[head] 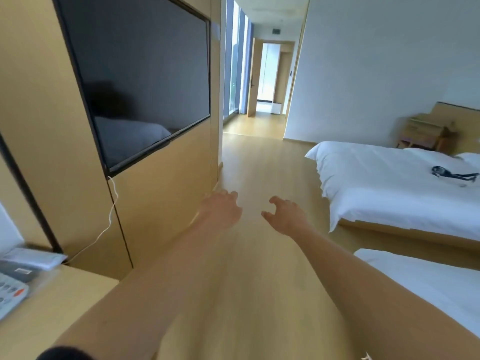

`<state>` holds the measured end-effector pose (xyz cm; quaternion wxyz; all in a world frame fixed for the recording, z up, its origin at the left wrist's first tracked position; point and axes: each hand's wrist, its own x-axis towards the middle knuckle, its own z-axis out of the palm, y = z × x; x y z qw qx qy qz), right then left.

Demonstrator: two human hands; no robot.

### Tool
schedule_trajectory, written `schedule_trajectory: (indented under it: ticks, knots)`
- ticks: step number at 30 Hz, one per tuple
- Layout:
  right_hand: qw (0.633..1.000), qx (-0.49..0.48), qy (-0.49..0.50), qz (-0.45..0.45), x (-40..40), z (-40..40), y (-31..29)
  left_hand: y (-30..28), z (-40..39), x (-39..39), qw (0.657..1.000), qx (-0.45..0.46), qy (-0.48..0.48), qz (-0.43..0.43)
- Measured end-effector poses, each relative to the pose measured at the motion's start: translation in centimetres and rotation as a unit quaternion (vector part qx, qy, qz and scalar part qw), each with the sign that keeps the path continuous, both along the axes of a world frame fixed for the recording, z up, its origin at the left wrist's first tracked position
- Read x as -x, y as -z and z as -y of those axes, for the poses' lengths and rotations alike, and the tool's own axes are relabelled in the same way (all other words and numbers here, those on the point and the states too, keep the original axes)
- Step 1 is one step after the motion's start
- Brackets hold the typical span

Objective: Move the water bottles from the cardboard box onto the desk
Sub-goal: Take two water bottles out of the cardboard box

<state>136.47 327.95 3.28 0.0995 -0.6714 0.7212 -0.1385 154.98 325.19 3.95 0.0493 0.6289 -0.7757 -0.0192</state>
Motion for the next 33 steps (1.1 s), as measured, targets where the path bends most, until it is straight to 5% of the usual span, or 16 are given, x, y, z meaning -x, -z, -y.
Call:
schedule_trajectory:
  ticks: [9,33]
  knots:
    - [0.996,-0.037,0.086,-0.001,7.6,6.4,0.7,1.1,9.4,7.4,0.998,-0.024,0.053,0.017]
    - [0.980,-0.088,0.179,0.000,15.6,39.0,1.2,1.2,45.1,15.8,0.984,-0.082,0.140,0.069]
